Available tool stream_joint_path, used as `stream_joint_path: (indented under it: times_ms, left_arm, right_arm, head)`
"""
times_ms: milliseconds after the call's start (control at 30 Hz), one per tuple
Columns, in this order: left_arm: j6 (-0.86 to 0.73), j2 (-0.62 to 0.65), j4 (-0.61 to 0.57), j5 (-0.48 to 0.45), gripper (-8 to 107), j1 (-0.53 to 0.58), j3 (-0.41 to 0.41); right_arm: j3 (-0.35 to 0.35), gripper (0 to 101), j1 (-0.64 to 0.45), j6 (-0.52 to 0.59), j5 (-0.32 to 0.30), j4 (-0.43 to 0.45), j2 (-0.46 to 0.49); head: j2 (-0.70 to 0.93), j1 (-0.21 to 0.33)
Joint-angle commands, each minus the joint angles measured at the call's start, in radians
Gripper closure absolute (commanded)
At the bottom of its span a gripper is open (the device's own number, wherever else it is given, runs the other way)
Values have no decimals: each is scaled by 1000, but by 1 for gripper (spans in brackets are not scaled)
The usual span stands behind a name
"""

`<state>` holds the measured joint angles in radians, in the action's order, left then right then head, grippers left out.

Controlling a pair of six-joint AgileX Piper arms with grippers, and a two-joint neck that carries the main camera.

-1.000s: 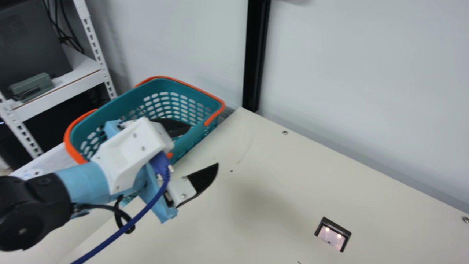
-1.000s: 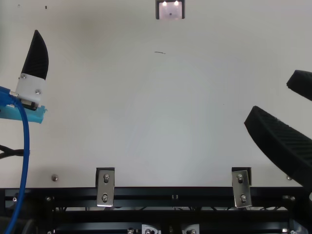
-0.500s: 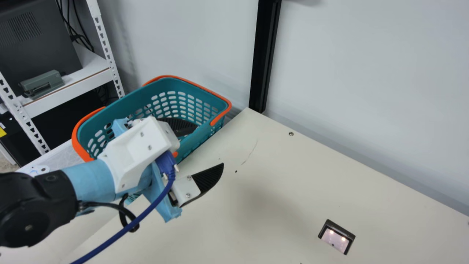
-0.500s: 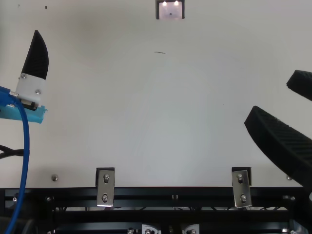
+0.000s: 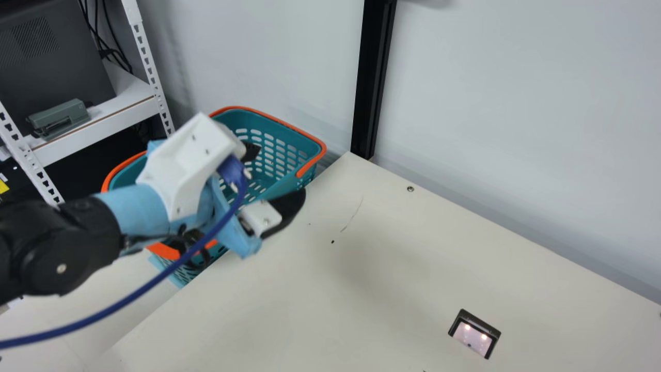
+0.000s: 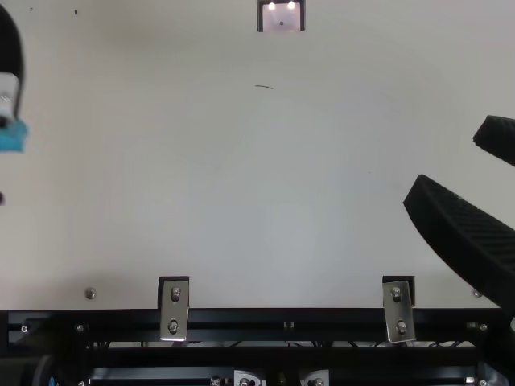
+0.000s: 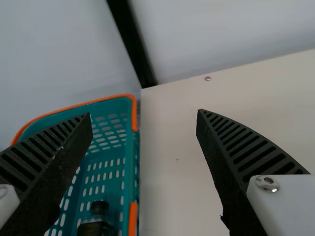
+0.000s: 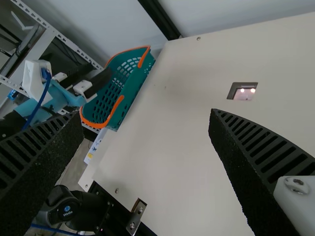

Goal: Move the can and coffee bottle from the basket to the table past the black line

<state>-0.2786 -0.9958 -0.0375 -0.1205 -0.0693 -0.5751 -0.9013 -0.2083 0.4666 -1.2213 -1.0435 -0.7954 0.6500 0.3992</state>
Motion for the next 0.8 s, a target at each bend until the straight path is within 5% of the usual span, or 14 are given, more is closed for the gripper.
stream_joint_path:
  times_ms: [0, 367, 767]
  left_arm:
    - [25, -36, 3, -13, 9, -65, -48]
    - [74, -255, -18, -118, 9, -245, -253]
    - [-105, -554, -123, -296, 9, -404, -516]
  right_arm:
    - [0, 0, 0, 0, 0, 0, 0]
    - [0, 0, 0, 0, 0, 0, 0]
    - [0, 0, 0, 0, 0, 0, 0]
  head:
    - [16, 33]
    - [16, 33]
    - [16, 33]
